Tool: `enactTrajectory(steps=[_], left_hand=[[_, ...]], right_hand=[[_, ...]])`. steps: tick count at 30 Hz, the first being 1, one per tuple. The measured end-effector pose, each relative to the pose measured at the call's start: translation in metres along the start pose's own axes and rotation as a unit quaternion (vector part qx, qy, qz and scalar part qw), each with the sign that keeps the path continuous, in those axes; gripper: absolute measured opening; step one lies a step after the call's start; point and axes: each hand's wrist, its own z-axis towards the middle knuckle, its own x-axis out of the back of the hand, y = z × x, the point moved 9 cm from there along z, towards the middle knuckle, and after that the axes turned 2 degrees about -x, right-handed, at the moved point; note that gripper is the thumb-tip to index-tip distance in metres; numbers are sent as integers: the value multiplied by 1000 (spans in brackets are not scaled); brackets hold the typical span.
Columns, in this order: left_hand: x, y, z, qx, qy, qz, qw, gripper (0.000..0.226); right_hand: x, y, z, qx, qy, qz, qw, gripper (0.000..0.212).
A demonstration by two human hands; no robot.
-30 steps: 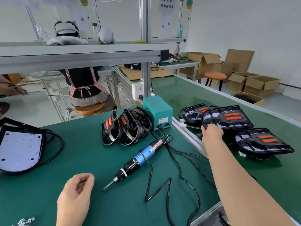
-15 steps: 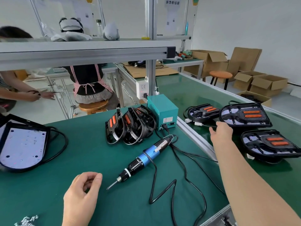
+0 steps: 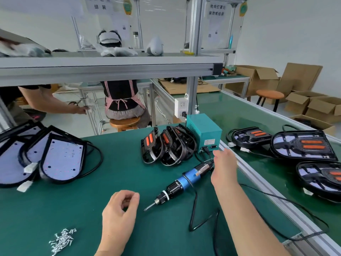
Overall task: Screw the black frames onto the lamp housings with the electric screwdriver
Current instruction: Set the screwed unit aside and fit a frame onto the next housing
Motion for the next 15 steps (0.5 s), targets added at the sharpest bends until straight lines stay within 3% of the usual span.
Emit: enactTrajectory(steps=[2,4,6,8,12,15], left_hand=[[0,0,0,3,0,-3,1000,15],[1,0,-1,8,-3,-9,1000,16],[1,0,-1,10,-4,-15,1000,17],[2,0,-1,12,-5,-17,1000,18],[4,3,-1,8,-6,-15,1000,20],[3,4,-1,8,-11,-17,1000,20]], right_hand=[[-30,2,-25,60,-59,-30,996,36],[-55,1,-51,143,-102,-90,980,41],[-84,2,-72,233,-157,-201,938,41],[-117,12,-89,309,-219,-332,864,41],[-157,40,-100,393,-237,-595,660,45],[-166,49,-98,409,-217,-681,567,42]])
